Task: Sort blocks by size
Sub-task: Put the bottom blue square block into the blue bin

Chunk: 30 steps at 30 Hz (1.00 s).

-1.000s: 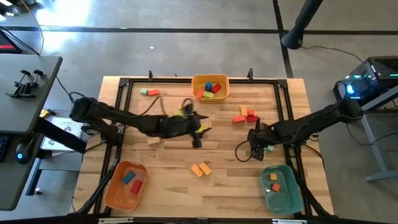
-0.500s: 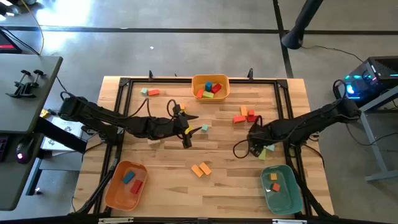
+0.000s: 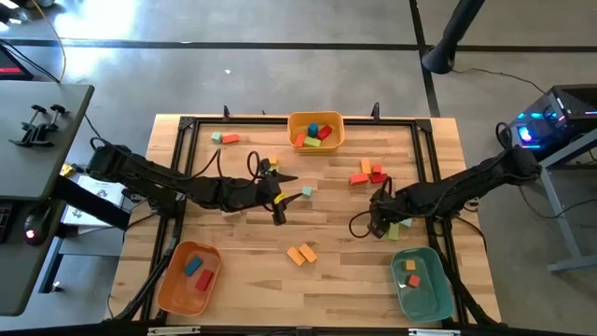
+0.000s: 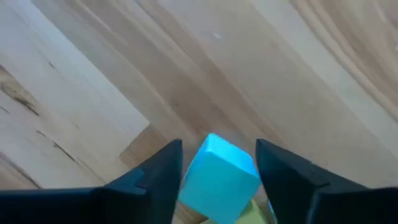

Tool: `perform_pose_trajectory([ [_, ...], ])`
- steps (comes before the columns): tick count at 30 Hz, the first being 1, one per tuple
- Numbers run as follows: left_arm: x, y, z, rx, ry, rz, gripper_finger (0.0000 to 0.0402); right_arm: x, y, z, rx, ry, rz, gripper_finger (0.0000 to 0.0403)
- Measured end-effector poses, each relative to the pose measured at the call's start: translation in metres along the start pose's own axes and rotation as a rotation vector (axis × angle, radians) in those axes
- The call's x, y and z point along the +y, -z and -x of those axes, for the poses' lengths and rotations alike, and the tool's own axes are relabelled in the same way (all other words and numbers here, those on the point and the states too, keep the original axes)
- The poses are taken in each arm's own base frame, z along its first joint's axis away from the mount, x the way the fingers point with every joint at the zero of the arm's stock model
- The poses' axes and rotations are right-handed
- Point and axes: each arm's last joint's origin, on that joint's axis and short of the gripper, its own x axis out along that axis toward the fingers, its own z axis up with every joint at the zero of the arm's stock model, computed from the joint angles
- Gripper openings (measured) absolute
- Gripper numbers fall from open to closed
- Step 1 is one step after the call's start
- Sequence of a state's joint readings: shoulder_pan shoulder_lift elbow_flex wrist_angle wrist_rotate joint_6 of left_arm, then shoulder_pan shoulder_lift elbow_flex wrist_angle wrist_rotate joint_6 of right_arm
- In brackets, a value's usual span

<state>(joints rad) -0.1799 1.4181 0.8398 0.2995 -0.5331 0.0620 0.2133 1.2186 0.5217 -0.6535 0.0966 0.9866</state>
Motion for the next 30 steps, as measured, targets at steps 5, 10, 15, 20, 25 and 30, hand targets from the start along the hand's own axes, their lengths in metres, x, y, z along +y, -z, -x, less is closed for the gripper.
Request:
perform_pose_trajectory([
  [5,-0.001,0.0,0.0,-0.002,0.004,0.003,0.0209,0.013,0.002,0.009,-0.017,-0.04,0.048,0.0123],
  [10,-0.005,0.0,0.003,-0.005,0.02,0.001,0.0209,0.024,0.005,0.03,-0.046,0.03,0.095,0.0123],
  [15,-0.011,-0.001,0.006,-0.009,0.039,-0.003,0.0209,0.046,0.006,0.073,-0.138,0.051,0.126,0.0123],
  [20,-0.015,-0.001,0.009,-0.012,0.054,-0.007,0.0209,0.073,0.03,0.114,-0.087,-0.11,0.197,0.0123],
  [25,-0.022,-0.001,0.013,-0.017,0.078,-0.013,0.0209,0.08,0.081,0.119,0.092,-0.183,0.125,0.0123],
  [30,-0.025,-0.002,0.015,-0.02,0.091,-0.016,0.0209,0.076,0.13,0.099,0.274,-0.038,0.007,0.0124],
])
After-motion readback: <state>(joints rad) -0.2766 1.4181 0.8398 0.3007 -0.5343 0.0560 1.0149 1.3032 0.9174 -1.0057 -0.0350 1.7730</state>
